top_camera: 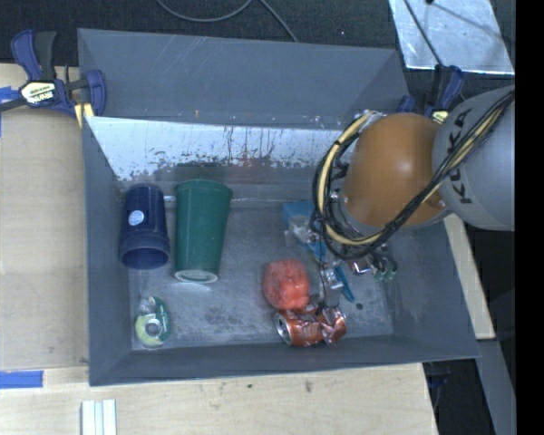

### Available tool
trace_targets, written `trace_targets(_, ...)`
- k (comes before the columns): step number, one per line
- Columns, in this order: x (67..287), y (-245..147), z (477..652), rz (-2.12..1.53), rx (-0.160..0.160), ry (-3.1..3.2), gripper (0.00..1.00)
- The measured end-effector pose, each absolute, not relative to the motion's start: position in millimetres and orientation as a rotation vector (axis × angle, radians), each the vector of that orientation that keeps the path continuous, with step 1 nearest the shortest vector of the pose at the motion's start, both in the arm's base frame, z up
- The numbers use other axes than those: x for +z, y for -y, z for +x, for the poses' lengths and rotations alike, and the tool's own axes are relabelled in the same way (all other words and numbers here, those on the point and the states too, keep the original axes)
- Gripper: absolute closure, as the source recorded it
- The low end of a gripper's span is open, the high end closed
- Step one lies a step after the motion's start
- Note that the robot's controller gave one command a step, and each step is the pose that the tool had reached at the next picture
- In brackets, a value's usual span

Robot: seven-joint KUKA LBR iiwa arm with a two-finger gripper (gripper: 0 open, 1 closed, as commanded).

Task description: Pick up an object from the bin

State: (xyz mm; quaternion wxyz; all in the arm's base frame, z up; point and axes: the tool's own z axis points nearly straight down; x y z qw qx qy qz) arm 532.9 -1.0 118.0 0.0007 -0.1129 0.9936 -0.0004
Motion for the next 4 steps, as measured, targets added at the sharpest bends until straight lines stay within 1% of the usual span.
trace_targets(1,107.7,-18.1,532.8,-0.788,-0.003,-3.035,0.00)
trace_targets(2,80.6,-32.1,531.6,-0.912,-0.005,-3.003,1.00)
trace_targets(3,80.6,-32.1,531.7,-0.912,-0.005,-3.003,1.00)
trace_targets(4,82.8,-32.5,539.0,-0.940,-0.003,-2.991,1.00)
